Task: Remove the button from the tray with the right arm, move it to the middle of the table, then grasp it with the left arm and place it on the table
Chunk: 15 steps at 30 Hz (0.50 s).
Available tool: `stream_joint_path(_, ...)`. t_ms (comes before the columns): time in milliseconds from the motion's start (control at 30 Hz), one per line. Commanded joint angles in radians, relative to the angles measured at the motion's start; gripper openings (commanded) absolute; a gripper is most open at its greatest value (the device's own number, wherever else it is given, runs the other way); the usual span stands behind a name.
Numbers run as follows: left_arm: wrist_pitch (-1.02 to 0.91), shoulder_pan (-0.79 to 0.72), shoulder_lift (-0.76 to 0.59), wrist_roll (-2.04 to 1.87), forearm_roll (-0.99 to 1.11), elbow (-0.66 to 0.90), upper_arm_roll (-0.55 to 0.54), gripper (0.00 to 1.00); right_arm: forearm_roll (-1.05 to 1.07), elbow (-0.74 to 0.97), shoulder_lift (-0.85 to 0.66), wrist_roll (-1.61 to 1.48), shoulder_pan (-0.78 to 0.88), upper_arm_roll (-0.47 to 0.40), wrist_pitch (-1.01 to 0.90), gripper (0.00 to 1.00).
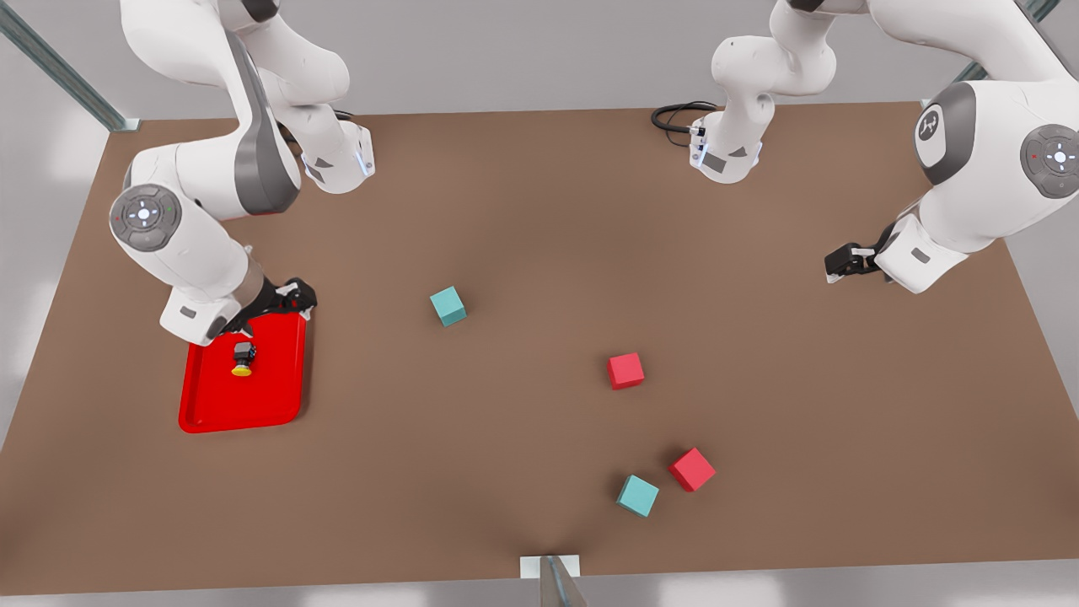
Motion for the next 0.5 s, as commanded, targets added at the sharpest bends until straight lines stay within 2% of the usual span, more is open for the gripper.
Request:
stream_joint_path(0, 0.0, 0.0, -0.001, -0.001, 0.001, 0.0, 0.0, 1.0, 0.001, 0.001, 0.002, 0.036, 0.001, 0.0, 0.002, 1.0)
stream_joint_path(100, 0.0, -0.008, 0.017, 0.0, 0.002, 0.004, 0.002, 1.0, 0.005, 0.001, 0.014, 0.034, 0.007, 0.0, 0.003, 1.0)
stream_joint_path(167, 0.0, -0.008, 0.03, -0.001, 0.002, 0.005, 0.002, 1.0, -0.003, 0.007, 0.085, 0.045, 0.124, 0.005, 0.003, 1.0)
stream_joint_path(300, 0.0, -0.011, 0.046, 0.002, 0.002, 0.005, 0.002, 1.0, 0.07, 0.005, 0.148, 0.125, 0.211, 0.007, 0.003, 1.0)
stream_joint_path(400, -0.005, -0.009, 0.048, 0.002, 0.001, 0.005, 0.002, 1.0, 0.054, -0.012, 0.26, 0.264, 0.11, -0.003, 0.014, 1.0)
stream_joint_path(467, -0.002, -0.009, 0.059, 0.002, 0.001, 0.005, 0.002, 1.0, -0.055, -0.012, 0.274, 0.263, 0.012, -0.003, 0.033, 1.0)
